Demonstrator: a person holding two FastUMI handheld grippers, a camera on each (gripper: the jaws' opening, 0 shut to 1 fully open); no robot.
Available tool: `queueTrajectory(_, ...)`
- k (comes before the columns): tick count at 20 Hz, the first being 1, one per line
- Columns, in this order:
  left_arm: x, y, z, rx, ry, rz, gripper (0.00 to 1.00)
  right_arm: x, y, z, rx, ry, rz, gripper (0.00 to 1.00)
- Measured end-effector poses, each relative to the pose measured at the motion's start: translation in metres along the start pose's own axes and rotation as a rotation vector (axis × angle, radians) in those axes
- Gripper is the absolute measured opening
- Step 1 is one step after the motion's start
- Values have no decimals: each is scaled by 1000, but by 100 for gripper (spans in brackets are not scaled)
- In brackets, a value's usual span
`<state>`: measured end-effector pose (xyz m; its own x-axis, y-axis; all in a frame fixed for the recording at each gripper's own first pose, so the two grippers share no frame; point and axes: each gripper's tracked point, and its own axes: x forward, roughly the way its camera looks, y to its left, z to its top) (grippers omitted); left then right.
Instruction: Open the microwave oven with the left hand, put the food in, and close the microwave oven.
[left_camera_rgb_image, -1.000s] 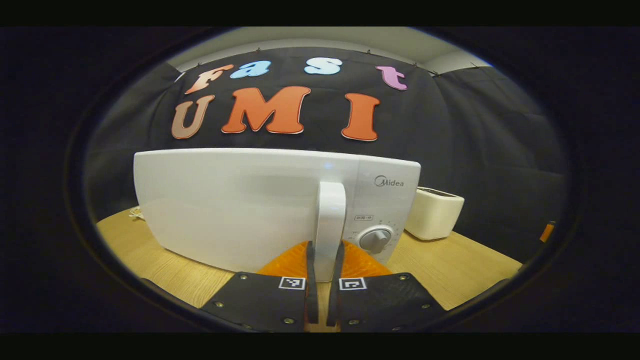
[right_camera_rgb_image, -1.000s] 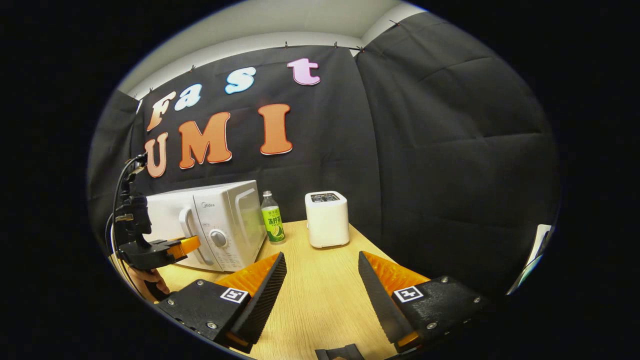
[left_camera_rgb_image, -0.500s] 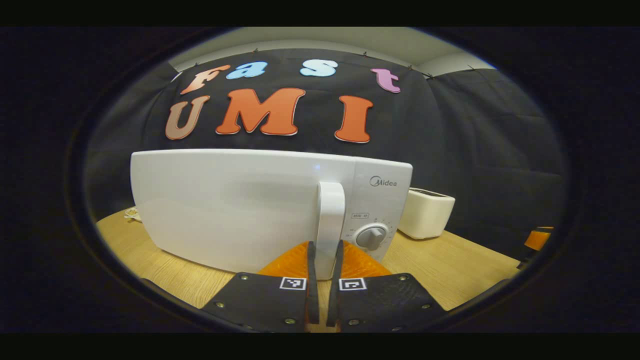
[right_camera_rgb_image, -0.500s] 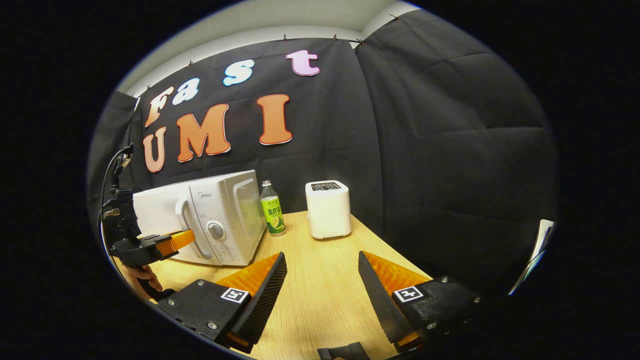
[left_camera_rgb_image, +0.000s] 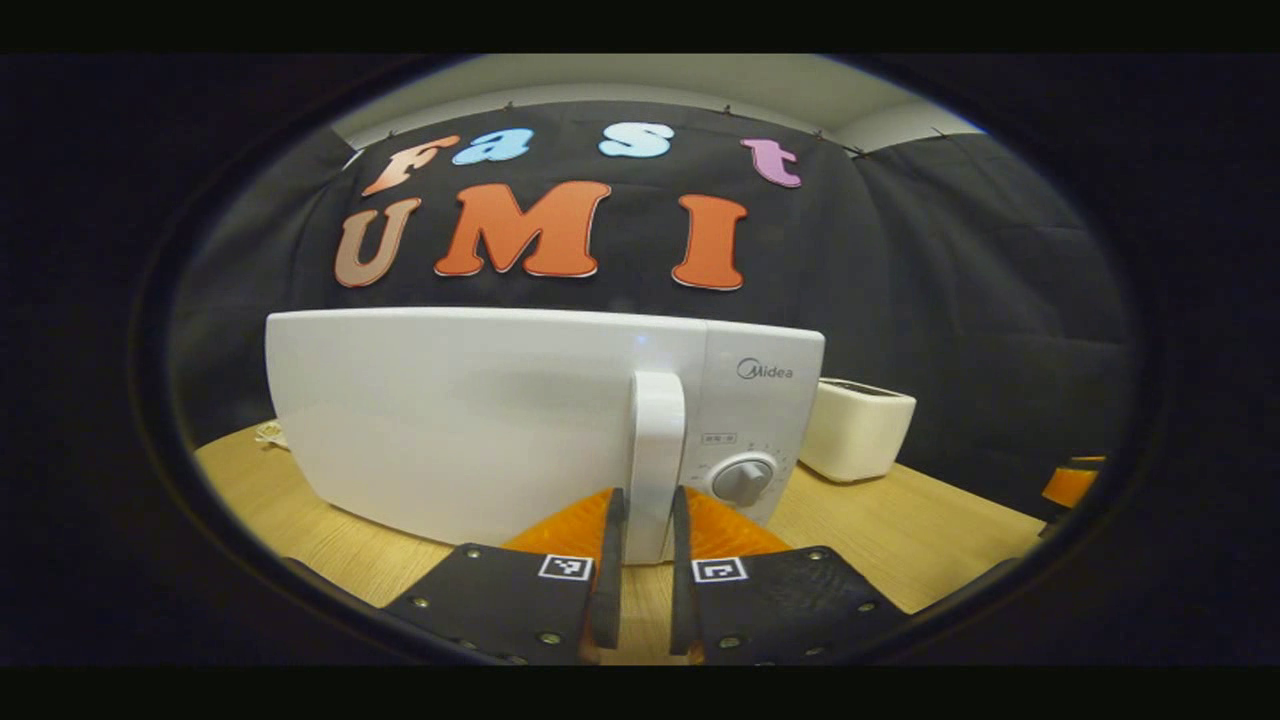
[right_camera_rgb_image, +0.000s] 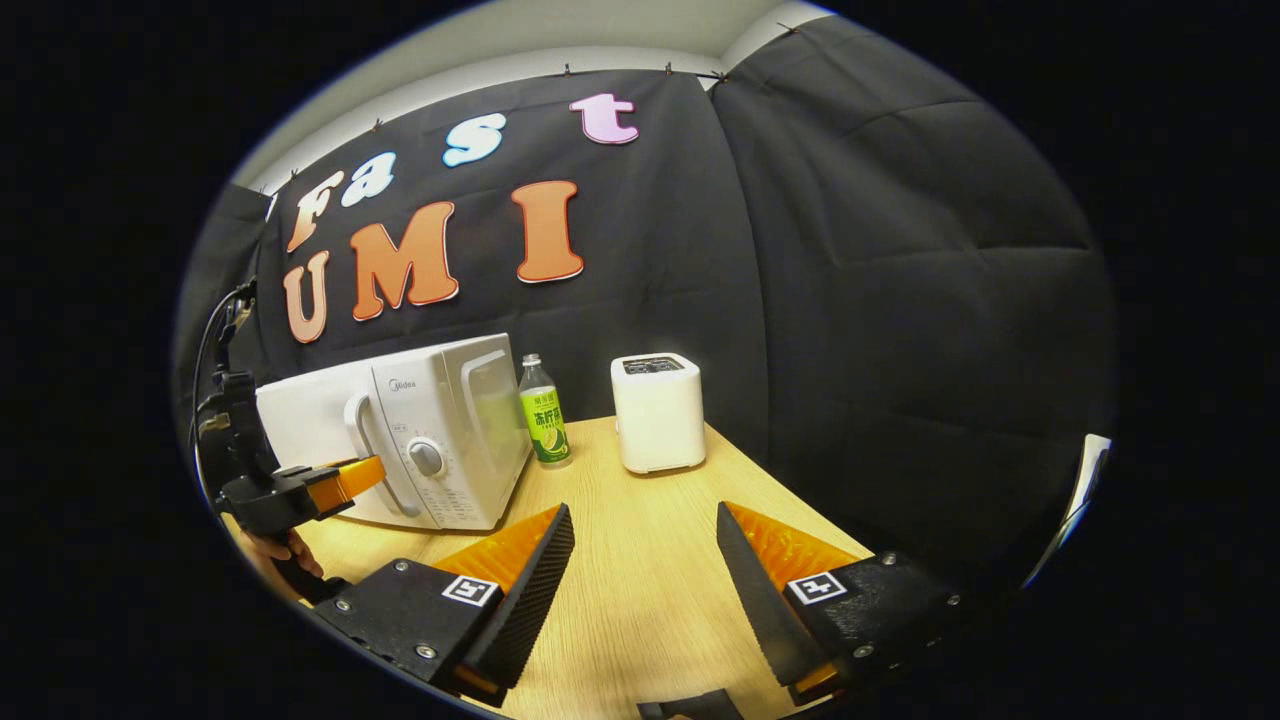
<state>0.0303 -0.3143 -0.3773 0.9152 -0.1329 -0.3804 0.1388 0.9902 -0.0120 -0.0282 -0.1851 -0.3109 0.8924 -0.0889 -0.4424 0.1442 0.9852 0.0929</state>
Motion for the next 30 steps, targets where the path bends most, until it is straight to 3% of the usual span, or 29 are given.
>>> queueTrajectory(3,2,3,14,56,-21,43,37,1,1,-1,-1,1,2,90)
queueTrajectory(6,8,-1,1,87,53,38,76,2,2,0,6,-2,8,90)
queueTrajectory(7,10,-2,-3,99,68,32,76,3,2,-1,8,-3,8,90)
queueTrajectory(9,10,17,-9,147,108,100,78,4,2,-2,10,-2,9,90)
queueTrajectory(10,12,24,-3,104,81,112,80,5,2,-2,12,-1,9,90)
queueTrajectory(12,13,11,-3,3,53,56,79,5,2,-4,14,0,9,90)
queueTrajectory(17,18,3,6,96,50,82,80,6,3,-6,30,5,17,90)
queueTrajectory(20,18,9,39,74,-53,106,60,6,2,-9,18,4,17,90)
queueTrajectory(21,22,5,38,57,-47,98,53,7,0,-9,16,6,13,90)
queueTrajectory(22,21,2,34,54,-32,92,41,8,0,-10,20,8,13,90)
queueTrajectory(23,22,-2,34,56,-30,90,39,7,0,-9,28,8,17,90)
queueTrajectory(24,22,-2,34,62,-25,93,24,7,1,-8,37,8,21,90)
queueTrajectory(27,21,0,29,35,-8,75,18,9,3,-12,49,11,27,90)
queueTrajectory(29,21,-2,31,28,-10,52,20,10,3,-13,55,12,28,90)
queueTrajectory(30,20,-2,31,30,-10,46,14,9,4,-12,60,11,33,89)
